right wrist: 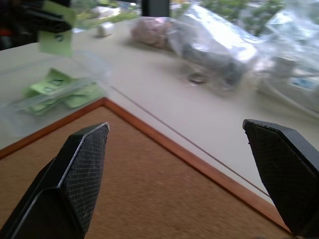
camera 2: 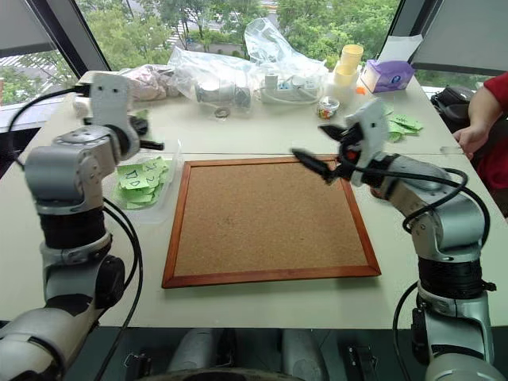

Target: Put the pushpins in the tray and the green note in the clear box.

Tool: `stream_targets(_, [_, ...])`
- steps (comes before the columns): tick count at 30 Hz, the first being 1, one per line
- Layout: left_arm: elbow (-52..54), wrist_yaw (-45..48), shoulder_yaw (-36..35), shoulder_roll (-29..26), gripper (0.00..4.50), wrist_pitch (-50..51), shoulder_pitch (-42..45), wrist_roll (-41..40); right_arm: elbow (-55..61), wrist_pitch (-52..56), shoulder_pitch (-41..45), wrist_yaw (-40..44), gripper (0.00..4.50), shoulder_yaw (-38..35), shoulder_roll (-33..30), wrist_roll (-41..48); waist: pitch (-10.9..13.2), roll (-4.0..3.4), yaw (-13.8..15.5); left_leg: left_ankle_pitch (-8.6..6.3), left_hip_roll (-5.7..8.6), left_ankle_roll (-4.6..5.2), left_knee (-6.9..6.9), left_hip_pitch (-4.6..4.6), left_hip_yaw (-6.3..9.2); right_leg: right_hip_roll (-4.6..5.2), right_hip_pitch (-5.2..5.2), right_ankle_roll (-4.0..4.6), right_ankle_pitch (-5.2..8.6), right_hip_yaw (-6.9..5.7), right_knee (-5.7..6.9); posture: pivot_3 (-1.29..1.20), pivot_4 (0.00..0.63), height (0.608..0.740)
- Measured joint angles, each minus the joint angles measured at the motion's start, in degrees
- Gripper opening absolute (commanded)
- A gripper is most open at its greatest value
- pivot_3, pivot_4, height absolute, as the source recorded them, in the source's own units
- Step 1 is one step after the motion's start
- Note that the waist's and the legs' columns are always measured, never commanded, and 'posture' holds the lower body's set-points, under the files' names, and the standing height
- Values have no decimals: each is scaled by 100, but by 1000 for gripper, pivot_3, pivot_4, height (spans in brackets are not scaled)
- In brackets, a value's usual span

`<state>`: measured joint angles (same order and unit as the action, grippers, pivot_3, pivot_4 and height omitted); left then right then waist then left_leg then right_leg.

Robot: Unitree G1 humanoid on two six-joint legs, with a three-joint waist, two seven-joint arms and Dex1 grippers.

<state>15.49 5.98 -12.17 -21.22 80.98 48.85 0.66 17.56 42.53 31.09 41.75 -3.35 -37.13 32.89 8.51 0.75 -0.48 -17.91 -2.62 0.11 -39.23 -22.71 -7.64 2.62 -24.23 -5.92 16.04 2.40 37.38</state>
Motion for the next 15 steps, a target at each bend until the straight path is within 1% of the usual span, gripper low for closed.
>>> stream_targets(3, [247,-289,-274,242,0,365,-172,123,2,-3,29,268,4439,307,1,-4,-2,4,4,-1,8,2,-3,0,0,8,3,0,0,0,0,0,150,735])
stream_targets(5, [269,-391,-456,450,681,547,-373,137,2,0,23,438,4500,423,1,6,-1,5,-12,-1,6,2,-3,0,0,6,2,0,0,0,2,0,150,735])
stream_targets(6, [269,-426,-535,563,948,590,-459,138,2,7,-5,505,4500,449,-3,6,-1,6,-14,-1,3,2,-3,0,0,4,1,0,0,-1,2,0,150,735])
stream_targets(7, [266,-476,-591,667,1592,597,-562,136,2,29,-50,582,4500,500,-4,6,-1,7,-18,-1,1,1,-3,0,0,4,1,0,0,-2,2,0,150,735])
stream_targets(8, [262,-495,-624,717,1911,600,-602,134,2,43,-89,609,4500,530,-4,5,2,10,-20,-1,1,1,-3,0,0,4,-1,0,0,-2,2,0,150,735])
stream_targets(11, [268,-624,-781,797,3320,588,-603,148,2,69,-138,663,4500,554,-4,0,5,17,-22,0,1,1,-2,0,-1,5,-2,1,-1,-2,3,0,150,735])
stream_targets(12, [269,-658,-804,797,3644,581,-603,161,2,77,-138,664,4500,552,-5,-1,5,18,-24,0,1,1,-2,0,-1,5,-2,1,-1,-2,3,0,150,735])
stream_targets(13, [269,-681,-820,797,4172,580,-603,162,2,85,-138,663,4500,552,-4,-3,6,18,-25,0,0,0,-2,0,-1,5,-2,1,-1,-2,3,0,150,735])
stream_targets(14, [270,-709,-828,794,4442,580,-603,164,2,86,-138,661,4500,552,-4,-3,6,18,-24,0,0,0,-2,1,-1,4,-2,1,-1,-2,4,0,150,735])
stream_targets(15, [272,-728,-829,793,4442,579,-603,165,2,86,-138,658,4500,552,-4,-4,6,18,-24,0,0,0,-2,1,-1,5,-2,1,-1,-2,4,0,150,735])
